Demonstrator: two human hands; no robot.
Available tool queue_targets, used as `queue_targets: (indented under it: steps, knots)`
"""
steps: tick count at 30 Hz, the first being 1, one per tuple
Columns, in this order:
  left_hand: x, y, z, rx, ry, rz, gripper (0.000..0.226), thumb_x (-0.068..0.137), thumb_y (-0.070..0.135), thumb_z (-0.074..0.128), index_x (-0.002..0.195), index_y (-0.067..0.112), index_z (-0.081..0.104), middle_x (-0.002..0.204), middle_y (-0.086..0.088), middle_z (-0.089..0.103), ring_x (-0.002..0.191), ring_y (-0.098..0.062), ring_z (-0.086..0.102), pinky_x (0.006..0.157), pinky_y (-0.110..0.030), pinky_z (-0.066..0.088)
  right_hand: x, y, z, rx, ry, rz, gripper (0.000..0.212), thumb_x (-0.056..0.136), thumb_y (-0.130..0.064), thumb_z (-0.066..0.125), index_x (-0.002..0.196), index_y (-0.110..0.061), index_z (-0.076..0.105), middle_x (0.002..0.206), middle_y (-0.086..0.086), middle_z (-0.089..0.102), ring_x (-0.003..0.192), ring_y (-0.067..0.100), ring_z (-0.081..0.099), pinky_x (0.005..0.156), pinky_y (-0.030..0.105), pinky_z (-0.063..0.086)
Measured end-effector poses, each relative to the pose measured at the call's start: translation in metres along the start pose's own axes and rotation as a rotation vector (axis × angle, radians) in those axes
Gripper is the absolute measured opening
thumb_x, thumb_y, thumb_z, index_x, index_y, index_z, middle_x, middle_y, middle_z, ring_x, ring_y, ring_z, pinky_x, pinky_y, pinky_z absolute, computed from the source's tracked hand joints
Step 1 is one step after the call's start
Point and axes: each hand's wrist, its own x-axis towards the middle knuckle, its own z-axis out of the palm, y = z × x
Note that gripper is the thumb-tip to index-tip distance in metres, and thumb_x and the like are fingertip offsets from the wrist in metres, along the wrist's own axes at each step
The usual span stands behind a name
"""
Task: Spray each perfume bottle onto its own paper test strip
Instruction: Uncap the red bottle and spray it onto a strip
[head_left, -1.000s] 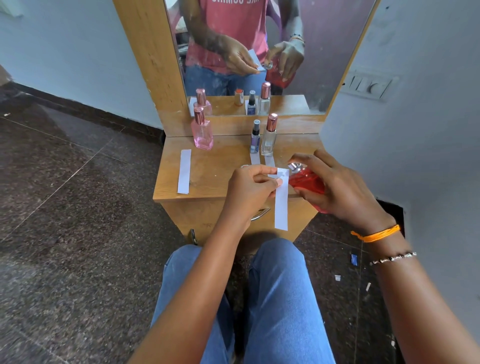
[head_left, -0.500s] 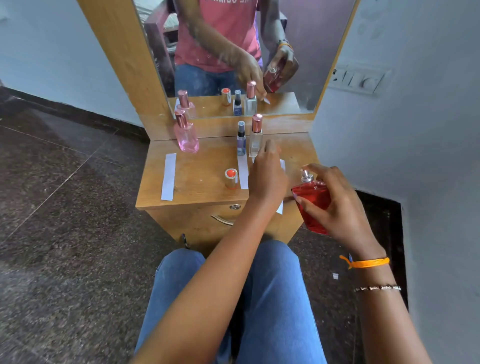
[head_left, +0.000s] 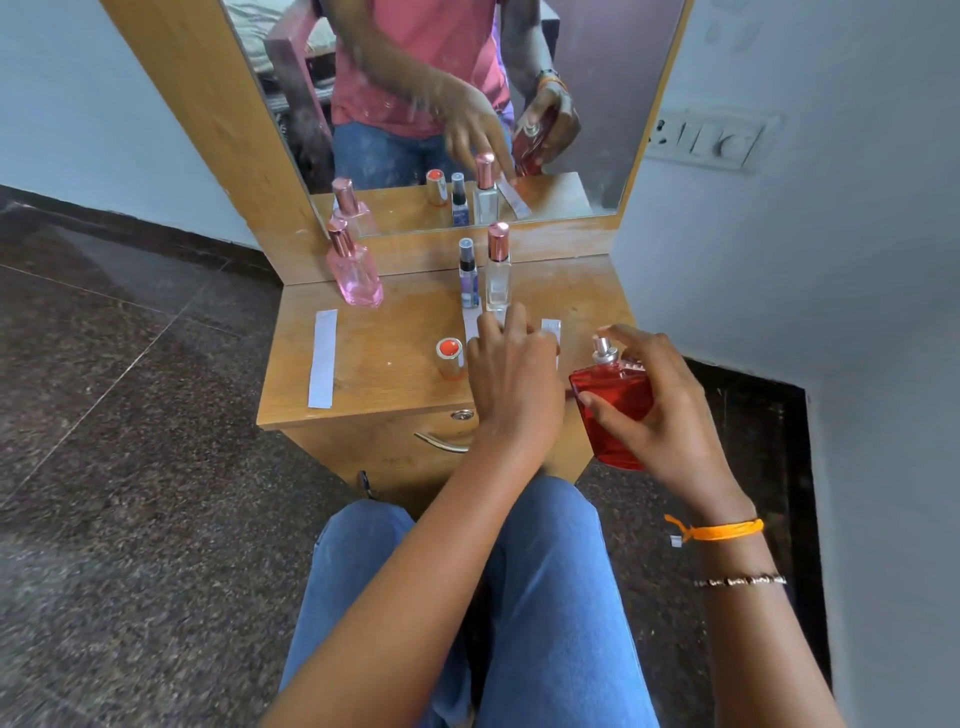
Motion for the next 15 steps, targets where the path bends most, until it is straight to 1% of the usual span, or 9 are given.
queue_targets:
  steps: [2, 5, 7, 11, 15]
  knots:
    - [-0.011, -0.004, 0.000, 0.065, -0.063, 0.027, 0.024, 0.090, 0.015, 0.054, 0.108, 0.024, 0.067, 0.120, -0.004, 0.049, 0.110, -0.027, 0.039, 0.087, -0.036, 0.034, -0.001, 0.003, 0.001, 0.016, 0.013, 0.011, 0.058, 0.079, -0.026, 0.075, 0.129, -0.031, 0.047, 0.120, -0.015, 0.052, 0.106, -0.002, 0.051, 0.089, 0.008, 0.039]
    - [-0.013, -0.006, 0.001, 0.078, -0.107, 0.025, 0.028, 0.090, 0.014, 0.051, 0.113, 0.023, 0.063, 0.123, -0.005, 0.046, 0.112, -0.028, 0.036, 0.090, -0.038, 0.031, -0.001, 0.006, 0.002, 0.038, 0.031, 0.014, 0.056, 0.080, -0.029, 0.074, 0.128, -0.032, 0.047, 0.120, -0.014, 0.053, 0.108, 0.002, 0.053, 0.090, 0.009, 0.038]
    - [-0.010, -0.009, 0.001, 0.083, -0.105, 0.006, 0.031, 0.088, 0.012, 0.054, 0.117, 0.023, 0.060, 0.127, -0.006, 0.043, 0.115, -0.028, 0.036, 0.092, -0.038, 0.031, -0.001, 0.006, 0.003, 0.052, 0.045, 0.013, 0.055, 0.079, -0.031, 0.072, 0.128, -0.033, 0.047, 0.119, -0.014, 0.053, 0.108, 0.002, 0.053, 0.090, 0.009, 0.038]
    - [-0.002, -0.013, 0.004, 0.067, -0.087, -0.027, 0.038, 0.089, 0.018, 0.057, 0.127, 0.022, 0.054, 0.132, -0.007, 0.043, 0.118, -0.028, 0.036, 0.093, -0.037, 0.031, 0.001, 0.006, 0.005, 0.086, 0.088, 0.013, 0.055, 0.079, -0.030, 0.072, 0.127, -0.038, 0.046, 0.118, -0.017, 0.052, 0.111, -0.002, 0.051, 0.092, 0.007, 0.035]
    - [0.000, -0.016, 0.005, 0.061, -0.083, -0.032, 0.039, 0.089, 0.020, 0.059, 0.128, 0.023, 0.054, 0.131, -0.007, 0.045, 0.118, -0.028, 0.036, 0.092, -0.037, 0.030, 0.003, 0.004, 0.006, 0.117, 0.100, 0.023, 0.060, 0.079, -0.029, 0.071, 0.127, -0.048, 0.041, 0.118, -0.016, 0.052, 0.109, -0.002, 0.051, 0.089, 0.008, 0.039]
